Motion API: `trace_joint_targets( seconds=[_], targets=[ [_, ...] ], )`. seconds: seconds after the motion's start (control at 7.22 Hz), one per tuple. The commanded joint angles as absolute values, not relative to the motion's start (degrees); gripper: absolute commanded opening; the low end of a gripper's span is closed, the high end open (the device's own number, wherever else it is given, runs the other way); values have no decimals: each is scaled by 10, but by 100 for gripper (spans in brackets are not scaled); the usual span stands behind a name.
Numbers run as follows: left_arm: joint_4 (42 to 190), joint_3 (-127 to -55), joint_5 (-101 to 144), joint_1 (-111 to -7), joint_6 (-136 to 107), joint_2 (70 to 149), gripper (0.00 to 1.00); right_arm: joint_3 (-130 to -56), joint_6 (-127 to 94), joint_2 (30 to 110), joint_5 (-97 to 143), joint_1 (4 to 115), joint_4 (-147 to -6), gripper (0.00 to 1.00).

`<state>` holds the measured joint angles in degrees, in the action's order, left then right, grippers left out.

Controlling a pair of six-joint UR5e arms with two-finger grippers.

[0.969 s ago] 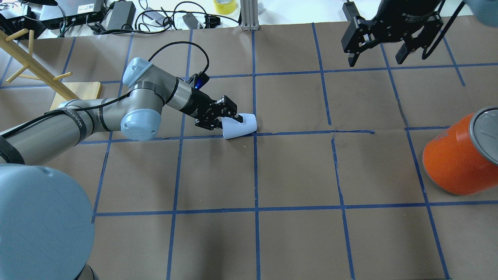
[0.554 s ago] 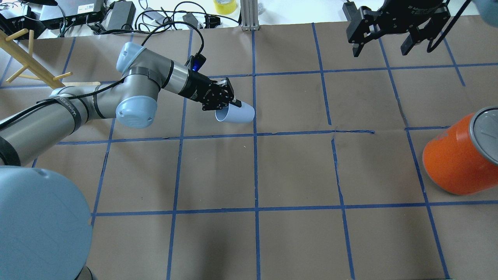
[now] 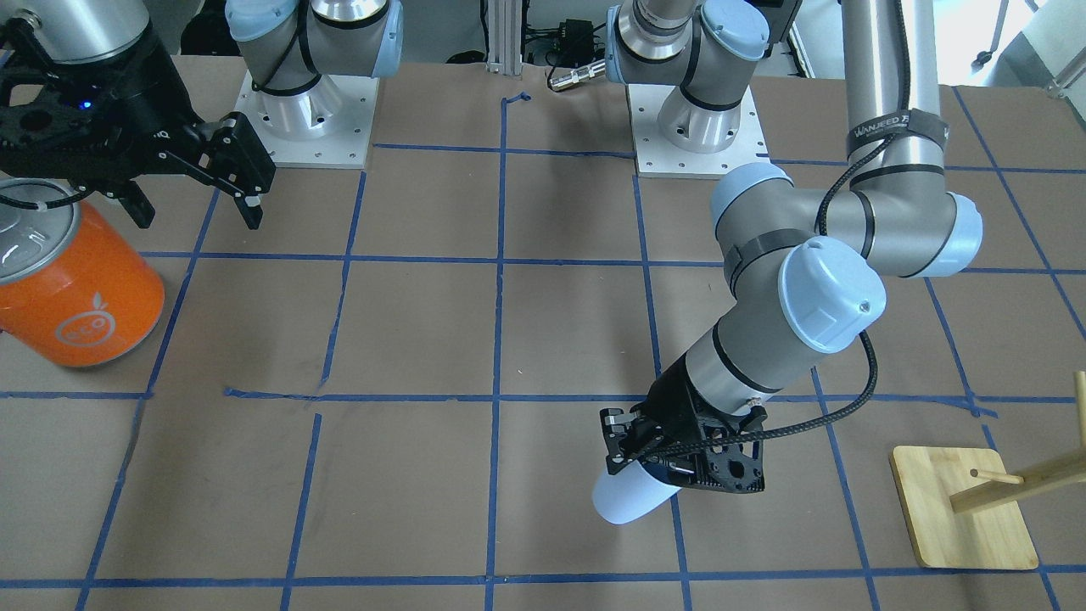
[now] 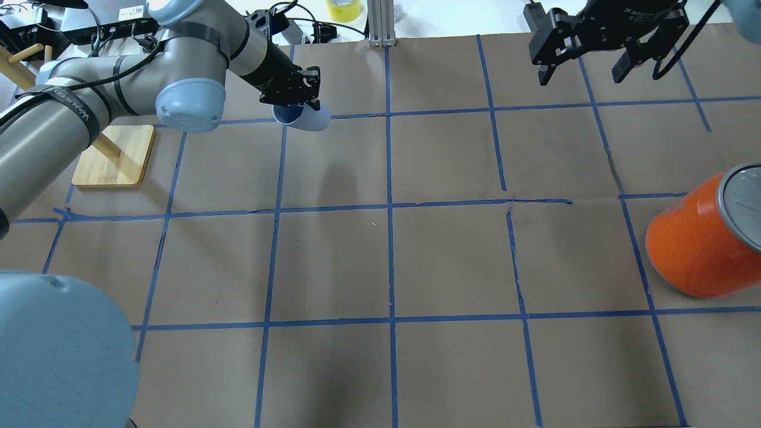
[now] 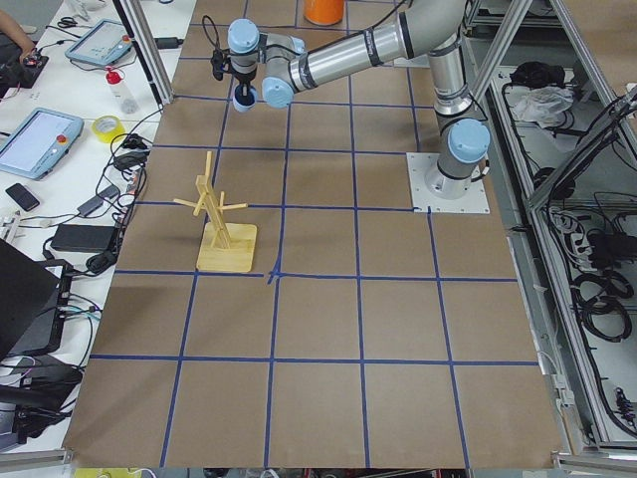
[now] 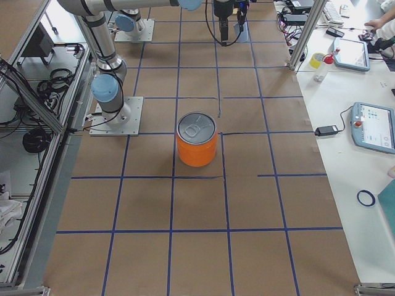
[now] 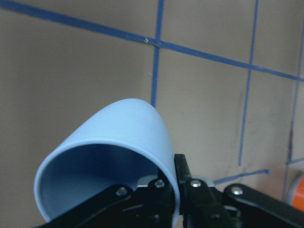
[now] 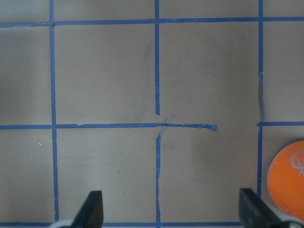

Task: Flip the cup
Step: 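Lift the cup with the left gripper and turn it mouth up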

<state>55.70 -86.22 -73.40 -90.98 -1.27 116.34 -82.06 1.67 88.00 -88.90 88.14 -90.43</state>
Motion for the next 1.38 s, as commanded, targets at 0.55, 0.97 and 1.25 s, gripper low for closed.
trace_joint_targets(
  seconds=[0.55, 0.97, 1.25],
  targets=[
    [564, -852, -986, -865, 161, 1227, 0, -824, 18, 878, -888, 882, -906, 100],
    [622, -854, -981, -864, 162, 1225, 0, -824, 19, 875, -889, 882, -905, 100],
    [623, -852, -981, -864, 169, 1229, 75, -824, 21, 873, -891, 879, -906, 100]
  ],
)
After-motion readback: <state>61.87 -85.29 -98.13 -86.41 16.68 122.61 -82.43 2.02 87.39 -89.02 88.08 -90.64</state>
